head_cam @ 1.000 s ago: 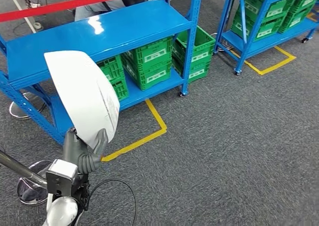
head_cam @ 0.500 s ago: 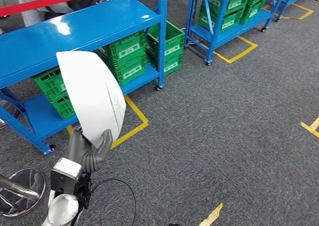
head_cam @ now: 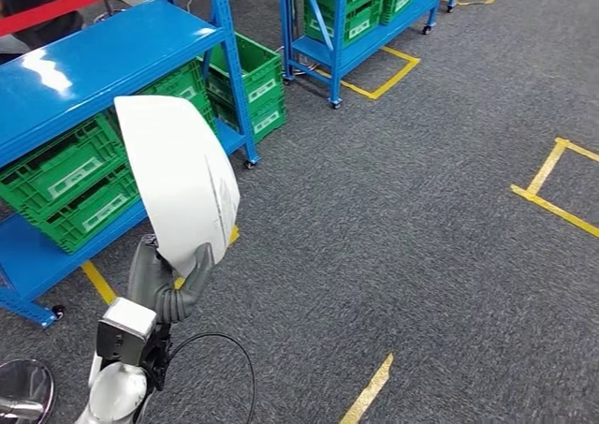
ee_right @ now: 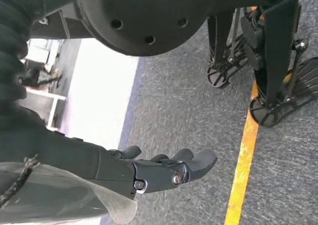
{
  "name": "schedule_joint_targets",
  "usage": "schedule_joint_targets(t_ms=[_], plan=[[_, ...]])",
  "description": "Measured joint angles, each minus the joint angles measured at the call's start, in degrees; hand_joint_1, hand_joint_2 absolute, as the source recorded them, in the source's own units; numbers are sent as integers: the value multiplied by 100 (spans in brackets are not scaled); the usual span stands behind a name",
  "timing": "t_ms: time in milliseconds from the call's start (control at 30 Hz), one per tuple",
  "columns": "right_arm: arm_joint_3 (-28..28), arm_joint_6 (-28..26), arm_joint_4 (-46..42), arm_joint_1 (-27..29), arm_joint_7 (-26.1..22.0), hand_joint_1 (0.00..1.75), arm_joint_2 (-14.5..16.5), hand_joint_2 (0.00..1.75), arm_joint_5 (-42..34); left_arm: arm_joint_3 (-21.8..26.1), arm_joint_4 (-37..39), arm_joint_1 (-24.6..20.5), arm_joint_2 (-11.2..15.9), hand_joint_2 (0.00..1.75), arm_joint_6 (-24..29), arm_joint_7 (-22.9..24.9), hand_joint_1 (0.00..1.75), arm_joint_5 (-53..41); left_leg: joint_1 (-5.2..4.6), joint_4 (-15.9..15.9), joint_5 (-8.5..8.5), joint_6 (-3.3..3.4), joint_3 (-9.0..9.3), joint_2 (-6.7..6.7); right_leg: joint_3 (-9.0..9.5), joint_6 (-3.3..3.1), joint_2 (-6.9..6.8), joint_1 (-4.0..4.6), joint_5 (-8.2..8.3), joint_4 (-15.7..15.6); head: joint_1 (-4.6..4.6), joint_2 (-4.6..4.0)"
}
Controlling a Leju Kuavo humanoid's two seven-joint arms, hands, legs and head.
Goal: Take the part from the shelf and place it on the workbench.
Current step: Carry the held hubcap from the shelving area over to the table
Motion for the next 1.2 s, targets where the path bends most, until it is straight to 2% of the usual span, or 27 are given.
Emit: schedule_joint_targets(t_ms=[33,67,133,200,267,300,333,400,467,500,533,567,600,667,700,767,800,867,900,933,967,1000,1033,1067,1100,1167,1200], plan=[[0,0,-11,4,0,0,4,175,0,1,3,-3,1,175,-10,0,175,-2,-1,-126,151,21,53,-14,-2,-1,81,11,1,13,1,0],[0,0,-30,4,0,0,13,175,0,2,4,-8,2,175,-21,1,175,-10,-1,-456,387,48,195,-60,1,1,163,18,0,27,1,0],[-1,0,-75,-1,0,0,49,175,-1,5,6,-20,3,175,-40,5,175,-35,6,-1168,753,107,489,-303,-23,20,315,27,4,69,6,0],[-1,0,-123,-6,-2,0,79,175,-1,7,7,-31,4,175,-48,15,175,-55,5,-1489,812,131,593,-465,-108,75,431,15,31,106,3,0],[0,4,-162,13,-4,0,94,175,6,13,7,-44,-1,175,-51,22,175,-60,6,-1556,811,154,586,-383,-196,150,508,-7,65,111,-6,0],[0,7,-178,27,-3,0,103,175,12,18,7,-51,-5,175,-57,23,175,-61,15,-1576,834,179,585,-322,-239,180,441,-4,44,142,-3,0],[0,14,-196,32,-1,0,114,175,15,23,7,-58,-9,175,-66,24,175,-62,25,-1599,857,206,585,-255,-315,207,311,3,-36,258,12,0],[-1,40,-242,18,3,0,139,175,3,36,7,-52,-11,175,-92,28,175,-62,28,-1620,880,236,576,-100,-616,251,-17,11,-364,859,39,0],[-2,79,-302,6,3,0,171,175,-25,52,7,-34,-10,175,-132,31,175,-79,17,-1618,883,241,556,66,-960,293,-136,-11,-663,1602,50,0],[-2,93,-337,11,3,0,188,175,-33,57,7,-29,-9,175,-154,31,175,-96,14,-1618,883,241,552,148,-1019,307,-151,-21,-683,1762,50,0],[-2,104,-370,18,4,0,207,175,-37,60,7,-27,-9,175,-169,30,175,-111,13,-1617,881,238,553,225,-955,314,-170,-28,-596,1685,51,0],[-2,111,-404,25,7,0,221,175,-35,62,7,-26,-9,175,-178,25,175,-125,13,-1617,877,232,560,296,-771,313,-212,-31,-428,1381,50,0],[-2,119,-436,28,9,0,236,175,-29,65,4,-26,-9,175,-181,9,175,-134,10,-1617,869,219,571,360,-516,303,-316,-27,-257,940,51,0],[-2,132,-486,13,11,0,269,175,-16,73,-16,-16,-9,175,-177,-43,175,-155,-19,-1609,850,171,585,470,-111,238,-516,13,-74,250,49,0],[-3,137,-505,9,11,0,284,175,-13,76,-27,-7,-9,175,-175,-70,175,-165,-34,-1606,845,143,590,518,-34,198,-564,33,-65,113,48,0],[-4,141,-540,19,6,0,301,175,-12,76,-43,9,-10,175,-172,-100,175,-174,-42,-1609,842,84,603,607,-43,116,-473,50,-58,95,47,0],[-4,140,-555,30,3,0,308,175,-12,78,-48,12,-11,175,-170,-106,175,-175,-33,-1590,808,49,604,568,-49,82,-419,42,-43,83,47,0],[-4,139,-581,33,2,0,324,175,-11,80,-58,21,-11,175,-167,-115,175,-177,-9,-1296,573,-5,498,310,-52,9,-309,18,-7,53,36,0],[-4,139,-593,29,3,0,332,175,-11,80,-62,37,-9,175,-166,-119,175,-178,-1,-969,377,-18,364,146,-55,-14,-252,14,5,49,30,0],[-4,139,-601,25,4,0,338,175,-10,79,-63,57,-6,175,-166,-122,175,-179,2,-562,176,-20,191,50,-61,-30,-189,18,12,50,28,0],[-4,140,-607,25,4,0,344,175,-10,79,-63,79,-2,175,-166,-122,175,-179,0,-184,31,-20,25,11,-65,-40,-115,27,16,51,30,0],[-4,141,-611,26,4,0,352,175,-10,79,-63,95,1,175,-166,-122,175,-179,-1,45,-9,-15,-79,-1,-66,-45,-38,35,20,53,30,0],[-4,142,-615,29,4,0,360,175,-10,79,-63,104,3,175,-166,-122,175,-180,-1,62,69,-4,-90,-9,-67,-45,43,41,23,60,30,0],[-4,142,-620,31,4,0,365,175,-10,79,-63,109,4,175,-166,-122,175,-180,-1,-156,253,12,5,-31,-65,-44,125,43,25,71,31,0],[-4,142,-623,32,4,0,370,175,-10,79,-64,109,4,175,-166,-122,175,-180,1,-550,493,32,179,-113,-67,-38,206,41,26,88,29,0],[-4,142,-629,25,4,0,381,175,-10,79,-69,112,5,175,-166,-123,175,-179,21,-1261,787,65,477,-412,-114,-1,351,38,31,140,31,0],[-3,142,-633,21,4,0,386,175,-10,79,-74,119,5,175,-166,-124,175,-179,22,-1442,827,73,538,-531,-157,33,415,26,42,160,35,0]])
